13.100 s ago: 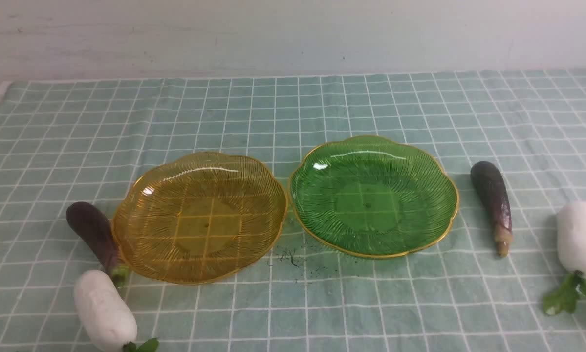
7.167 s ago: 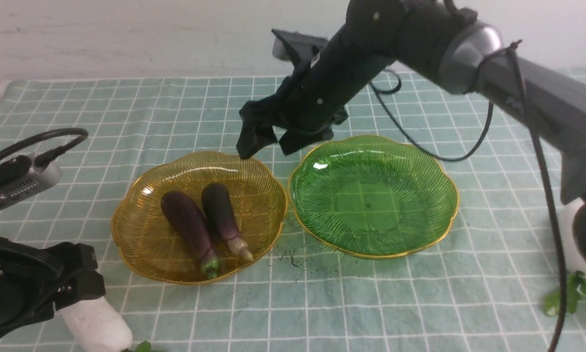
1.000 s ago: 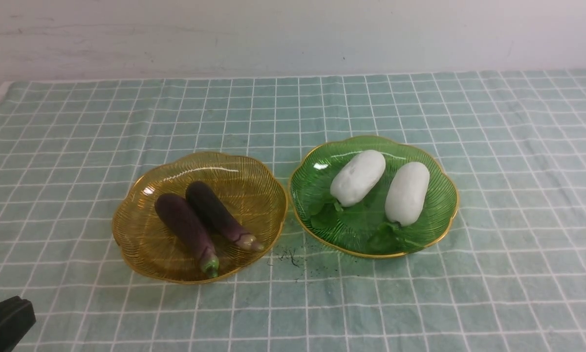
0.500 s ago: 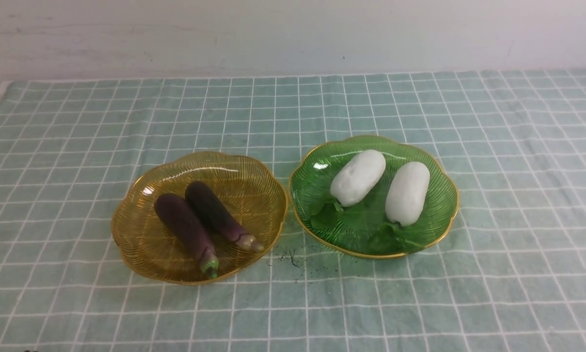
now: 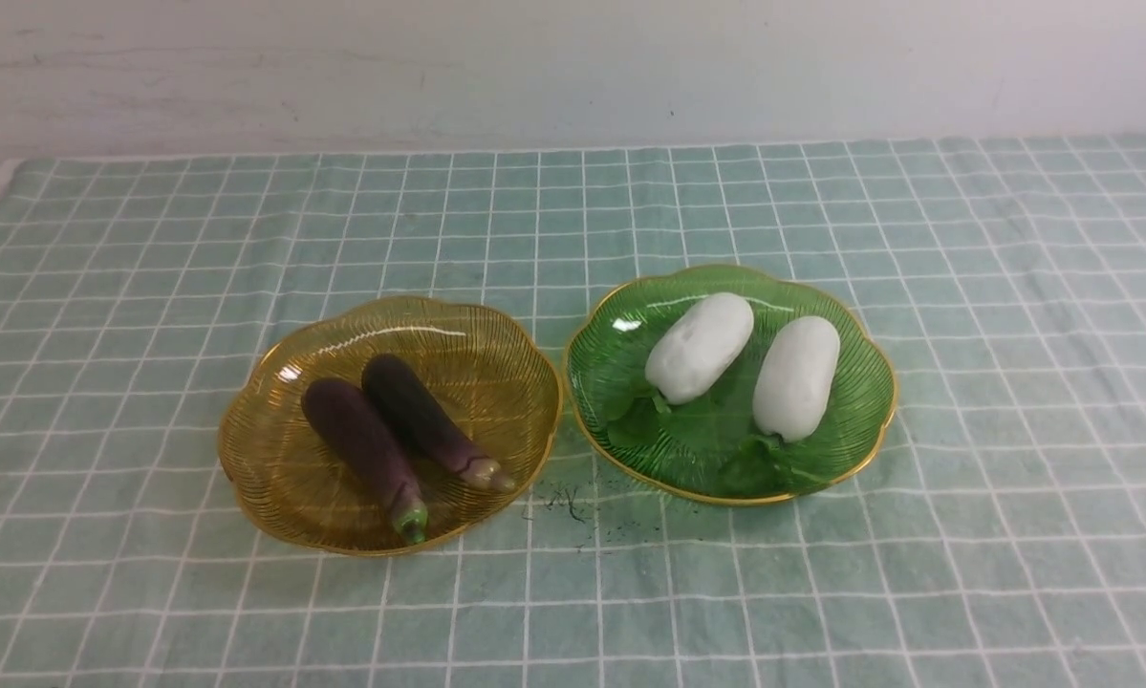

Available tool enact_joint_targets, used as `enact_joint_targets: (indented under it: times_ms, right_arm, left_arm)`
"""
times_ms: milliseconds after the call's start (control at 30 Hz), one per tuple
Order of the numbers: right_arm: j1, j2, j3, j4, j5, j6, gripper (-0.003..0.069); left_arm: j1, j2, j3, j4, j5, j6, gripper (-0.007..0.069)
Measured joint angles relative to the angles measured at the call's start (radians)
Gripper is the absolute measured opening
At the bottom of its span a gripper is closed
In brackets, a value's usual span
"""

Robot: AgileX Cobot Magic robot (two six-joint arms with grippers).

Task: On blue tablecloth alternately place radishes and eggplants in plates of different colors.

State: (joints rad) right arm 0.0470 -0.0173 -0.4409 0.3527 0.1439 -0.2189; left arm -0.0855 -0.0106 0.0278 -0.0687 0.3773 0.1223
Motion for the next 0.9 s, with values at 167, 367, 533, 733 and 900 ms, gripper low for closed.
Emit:
enact_joint_targets:
  times_ms: [167, 367, 533, 733, 900]
  right_arm:
    - [0.000, 0.000, 0.000, 0.000, 0.004, 0.000, -0.0015]
    - [0.000, 0.000, 0.000, -0.038, 0.018, -0.029, -0.0015]
    - [-0.040, 0.000, 0.028, -0.184, 0.161, -0.077, -0.0015]
    - [-0.090, 0.000, 0.249, -0.290, 0.261, -0.076, -0.0015]
    - [-0.090, 0.001, 0.439, -0.297, 0.264, -0.036, -0.0015]
  left_arm:
    - [0.000, 0.000, 0.000, 0.000, 0.001, 0.000, -0.0008]
    - [0.000, 0.000, 0.000, 0.000, 0.001, 0.000, -0.0008]
    - [0.000, 0.000, 0.000, 0.000, 0.002, 0.000, -0.0008]
    - [0.000, 0.000, 0.000, 0.000, 0.002, 0.000, -0.0008]
    - [0.000, 0.000, 0.000, 0.000, 0.003, 0.000, -0.0008]
